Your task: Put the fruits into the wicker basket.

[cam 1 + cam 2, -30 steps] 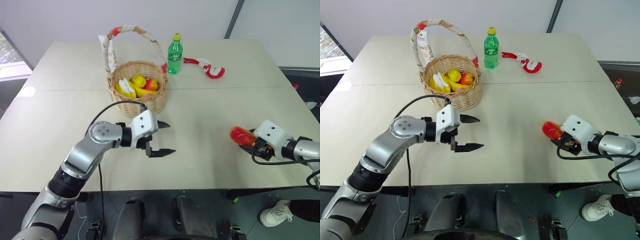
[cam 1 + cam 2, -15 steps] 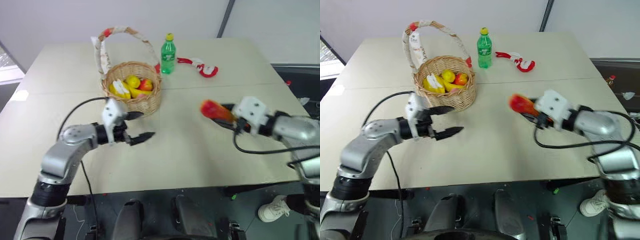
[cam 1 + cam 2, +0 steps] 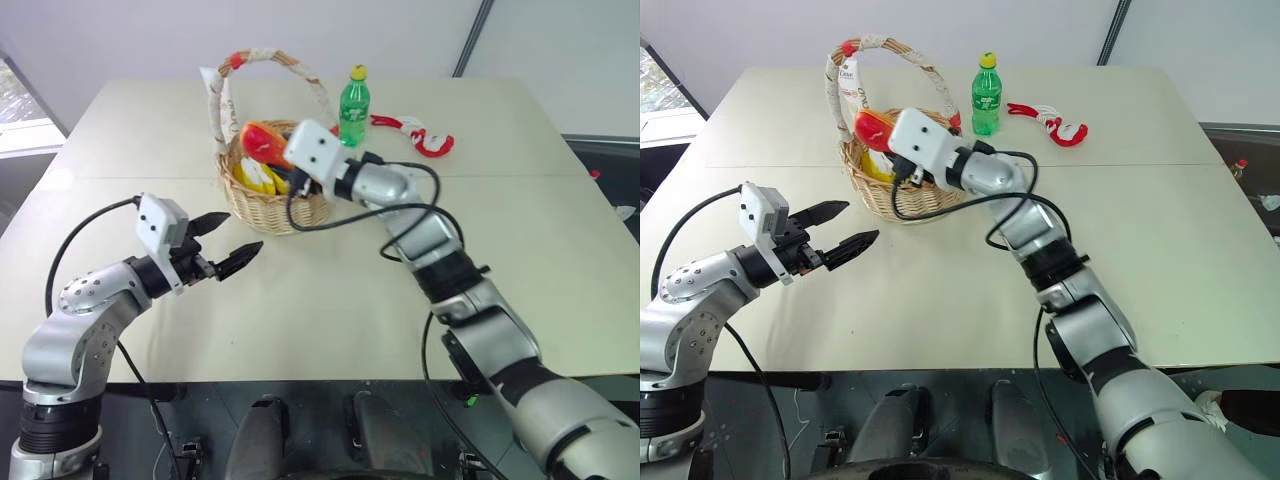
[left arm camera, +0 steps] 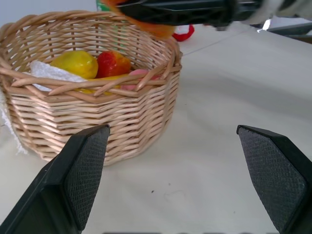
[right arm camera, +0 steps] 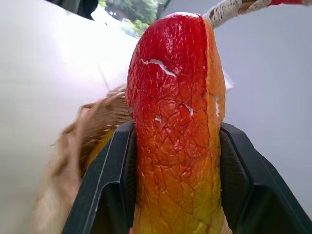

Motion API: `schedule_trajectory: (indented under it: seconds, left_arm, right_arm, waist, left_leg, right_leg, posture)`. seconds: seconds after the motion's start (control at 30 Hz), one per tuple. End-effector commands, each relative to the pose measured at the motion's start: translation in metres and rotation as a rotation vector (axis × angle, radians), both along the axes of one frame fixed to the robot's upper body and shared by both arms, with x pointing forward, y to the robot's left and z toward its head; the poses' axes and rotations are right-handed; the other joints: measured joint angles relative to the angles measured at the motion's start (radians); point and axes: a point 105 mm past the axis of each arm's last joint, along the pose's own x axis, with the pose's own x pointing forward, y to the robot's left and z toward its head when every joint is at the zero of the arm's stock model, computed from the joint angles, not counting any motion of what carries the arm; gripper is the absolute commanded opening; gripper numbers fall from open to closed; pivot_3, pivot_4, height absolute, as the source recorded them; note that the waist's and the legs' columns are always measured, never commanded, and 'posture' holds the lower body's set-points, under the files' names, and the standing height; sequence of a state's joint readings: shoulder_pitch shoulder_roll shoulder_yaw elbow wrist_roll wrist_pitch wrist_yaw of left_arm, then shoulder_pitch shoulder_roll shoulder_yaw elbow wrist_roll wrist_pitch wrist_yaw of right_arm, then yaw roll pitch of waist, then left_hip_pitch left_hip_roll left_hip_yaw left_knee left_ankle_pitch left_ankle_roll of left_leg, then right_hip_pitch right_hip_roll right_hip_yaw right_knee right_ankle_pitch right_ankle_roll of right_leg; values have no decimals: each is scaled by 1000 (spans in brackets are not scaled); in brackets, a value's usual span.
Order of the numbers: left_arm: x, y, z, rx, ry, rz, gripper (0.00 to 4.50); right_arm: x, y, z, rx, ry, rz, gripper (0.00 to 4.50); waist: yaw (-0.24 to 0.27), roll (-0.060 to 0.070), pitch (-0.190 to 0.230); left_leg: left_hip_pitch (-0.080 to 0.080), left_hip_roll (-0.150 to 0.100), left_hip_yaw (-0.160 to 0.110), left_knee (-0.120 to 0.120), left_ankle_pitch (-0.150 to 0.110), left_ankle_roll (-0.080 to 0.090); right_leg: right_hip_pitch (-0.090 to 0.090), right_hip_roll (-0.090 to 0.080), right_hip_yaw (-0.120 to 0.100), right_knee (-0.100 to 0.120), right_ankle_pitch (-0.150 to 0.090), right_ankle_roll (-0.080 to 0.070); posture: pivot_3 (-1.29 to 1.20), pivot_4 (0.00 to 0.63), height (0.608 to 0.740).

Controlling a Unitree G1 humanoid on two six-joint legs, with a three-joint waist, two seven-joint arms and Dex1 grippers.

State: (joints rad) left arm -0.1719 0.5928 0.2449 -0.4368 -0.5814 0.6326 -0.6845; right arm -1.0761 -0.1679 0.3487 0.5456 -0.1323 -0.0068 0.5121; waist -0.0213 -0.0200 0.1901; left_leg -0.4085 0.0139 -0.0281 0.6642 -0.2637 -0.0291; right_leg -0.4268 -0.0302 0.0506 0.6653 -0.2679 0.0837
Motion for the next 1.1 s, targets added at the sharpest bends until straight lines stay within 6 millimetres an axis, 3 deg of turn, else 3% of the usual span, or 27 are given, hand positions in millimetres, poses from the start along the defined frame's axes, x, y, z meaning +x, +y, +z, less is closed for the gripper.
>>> schedule_trajectory:
  seconds: [0.03, 0.1, 0.23, 0.37, 0.5, 0.57, 0.67, 0.9, 1.03, 1.1]
  left_arm:
    - [-2, -8, 10, -8, -40, -20, 4500]
    - [-1, -10, 11, -11, -45, -23, 4500]
    - [1, -10, 12, -13, -49, -25, 4500]
    - [1, -9, 12, -16, -48, -23, 4500]
    - [2, -9, 14, -33, -50, -25, 4500]
    - [3, -10, 15, -57, -55, -27, 4500]
    - [4, -11, 17, -79, -59, -34, 4500]
    - [10, -14, 16, -84, -58, -40, 4500]
    - [8, -14, 16, -85, -60, -35, 4500]
    - [7, -12, 15, -82, -62, -21, 4500]
  right_arm:
    - [7, 6, 14, 13, -67, -6, 3527]
    - [5, 7, 18, 49, -75, 5, 4450]
    - [-12, 2, 32, 134, -88, 96, 4450]
    - [-48, -23, 49, 309, 8, 226, 4450]
    - [-61, -56, 41, 422, 148, 186, 4450]
    - [-49, -71, 25, 463, 223, 65, 4450]
    - [-34, -78, 9, 491, 274, -56, 4450]
    - [11, -67, 3, 603, 311, -171, 4450]
    - [28, -61, 2, 630, 328, -181, 4450]
    - [35, -61, 1, 646, 343, -191, 3936]
  waist:
    - [-3, 0, 0]
    - [-4, 0, 0]
    - [-11, 0, 0]
    - [-18, 0, 0]
    - [-17, 0, 0]
    - [-24, 1, 0]
    - [-25, 1, 0]
    - [-26, 1, 0]
    - [-22, 1, 0]
    - [-23, 1, 0]
  left_leg:
    - [0, 0, 0, 0, 0, 0]
    - [0, 0, 0, 0, 0, 0]
    - [0, 1, 0, 0, 0, 0]
    - [0, 1, -1, -1, 0, 0]
    - [0, 1, -2, -1, 0, 0]
    - [0, 1, -1, -1, 0, 0]
    - [2, 2, -1, -1, 0, 0]
    - [2, 2, 0, -2, 0, 0]
    - [1, 2, 0, -2, 0, 0]
    - [0, 2, 0, -2, 0, 0]
  right_leg:
    - [0, 0, 0, 0, 0, 0]
    - [0, 1, 0, 0, 0, 0]
    - [0, 1, 0, 0, 0, 0]
    - [0, 0, 0, 1, 0, 0]
    - [0, 0, 0, 1, 0, 0]
    - [0, 0, 0, 1, 0, 0]
    - [0, 2, 0, 1, 0, 0]
    - [-1, 5, 0, 2, 0, -1]
    - [-1, 3, 0, 1, 0, -1]
    - [-1, 2, 0, 0, 0, -1]
  posture:
    - [0, 150, 740]
    - [0, 150, 740]
    - [0, 150, 740]
    - [0, 150, 740]
    - [0, 150, 740]
    - [0, 150, 740]
    - [0, 150, 740]
    - [0, 150, 740]
    - [0, 150, 740]
    - [0, 150, 740]
